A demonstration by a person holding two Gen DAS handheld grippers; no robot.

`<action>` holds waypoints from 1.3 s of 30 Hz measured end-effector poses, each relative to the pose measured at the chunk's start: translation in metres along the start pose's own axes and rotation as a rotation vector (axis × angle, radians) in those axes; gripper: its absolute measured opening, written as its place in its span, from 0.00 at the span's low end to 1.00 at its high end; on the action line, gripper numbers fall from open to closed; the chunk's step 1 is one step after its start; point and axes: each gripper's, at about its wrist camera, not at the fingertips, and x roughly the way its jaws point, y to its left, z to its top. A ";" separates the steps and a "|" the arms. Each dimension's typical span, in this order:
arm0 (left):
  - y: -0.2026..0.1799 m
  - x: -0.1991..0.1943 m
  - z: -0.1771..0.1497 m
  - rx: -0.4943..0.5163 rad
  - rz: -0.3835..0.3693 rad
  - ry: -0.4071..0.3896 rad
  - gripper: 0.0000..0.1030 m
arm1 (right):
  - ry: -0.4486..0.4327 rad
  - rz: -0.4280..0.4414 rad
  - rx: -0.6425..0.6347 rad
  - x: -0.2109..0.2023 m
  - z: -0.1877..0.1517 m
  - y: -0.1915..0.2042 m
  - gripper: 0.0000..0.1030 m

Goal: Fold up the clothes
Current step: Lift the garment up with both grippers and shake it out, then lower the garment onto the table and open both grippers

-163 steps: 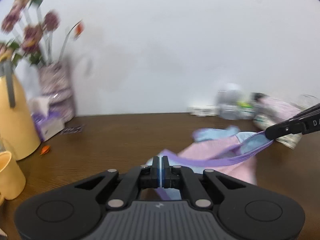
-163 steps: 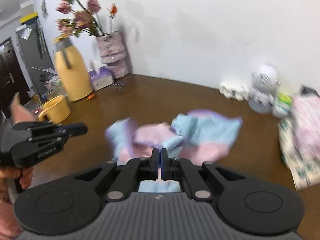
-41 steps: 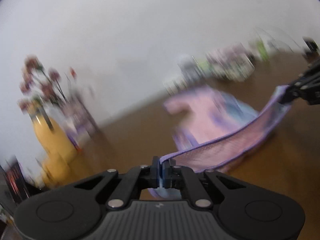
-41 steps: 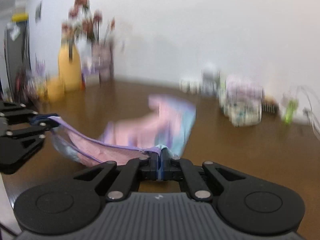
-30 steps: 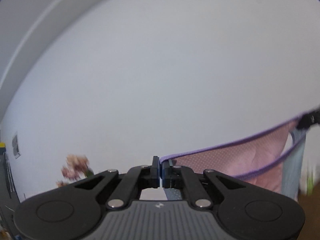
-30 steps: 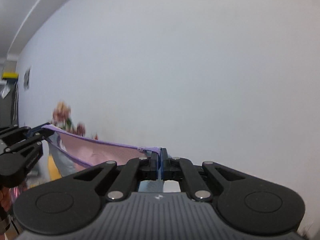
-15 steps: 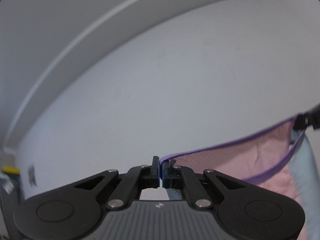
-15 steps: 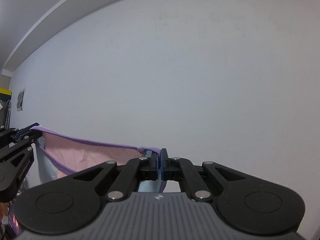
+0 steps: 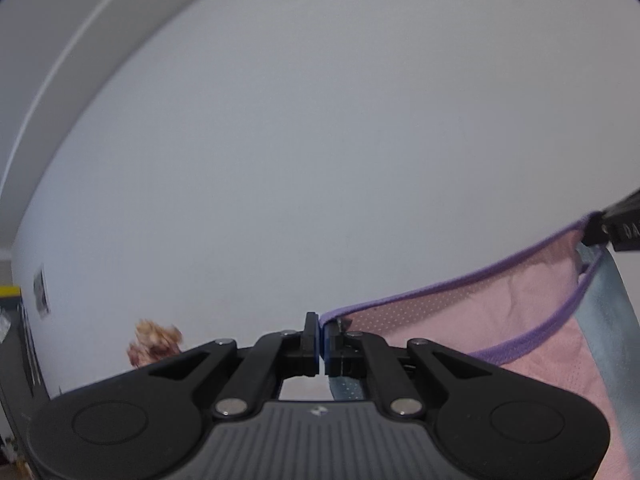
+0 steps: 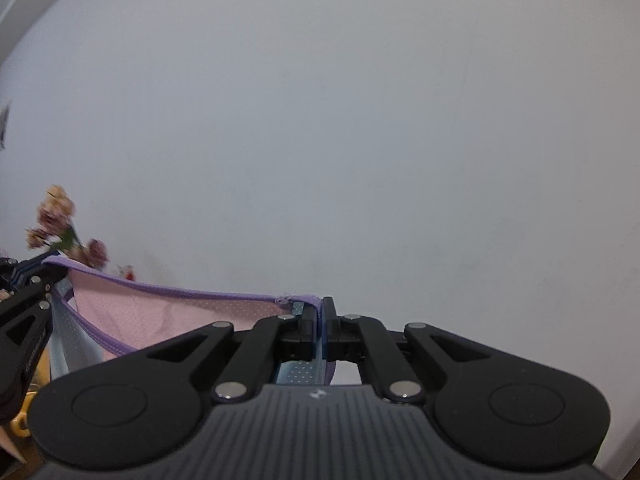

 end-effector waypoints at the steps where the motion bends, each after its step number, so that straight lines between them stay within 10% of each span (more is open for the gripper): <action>1: -0.003 0.011 -0.001 -0.001 0.009 -0.008 0.01 | -0.003 -0.005 0.000 0.010 -0.003 0.004 0.01; 10: -0.015 0.023 0.024 0.018 0.124 -0.233 0.01 | -0.242 -0.043 0.000 0.013 0.036 0.014 0.01; 15: -0.032 -0.013 -0.021 0.036 0.111 -0.256 0.01 | -0.249 0.010 -0.088 -0.004 -0.010 0.017 0.01; 23: -0.097 -0.126 -0.189 0.165 -0.096 -0.081 0.01 | 0.030 0.190 -0.203 -0.050 -0.192 -0.003 0.01; 28: -0.115 -0.214 -0.286 0.186 -0.260 0.138 0.01 | 0.226 0.238 -0.185 -0.148 -0.317 0.011 0.01; 31: -0.077 -0.294 -0.300 0.189 -0.300 0.221 0.01 | 0.287 0.234 -0.134 -0.203 -0.368 -0.009 0.01; 39: -0.070 -0.347 -0.296 0.199 -0.338 0.321 0.10 | 0.321 0.197 -0.091 -0.265 -0.409 -0.044 0.03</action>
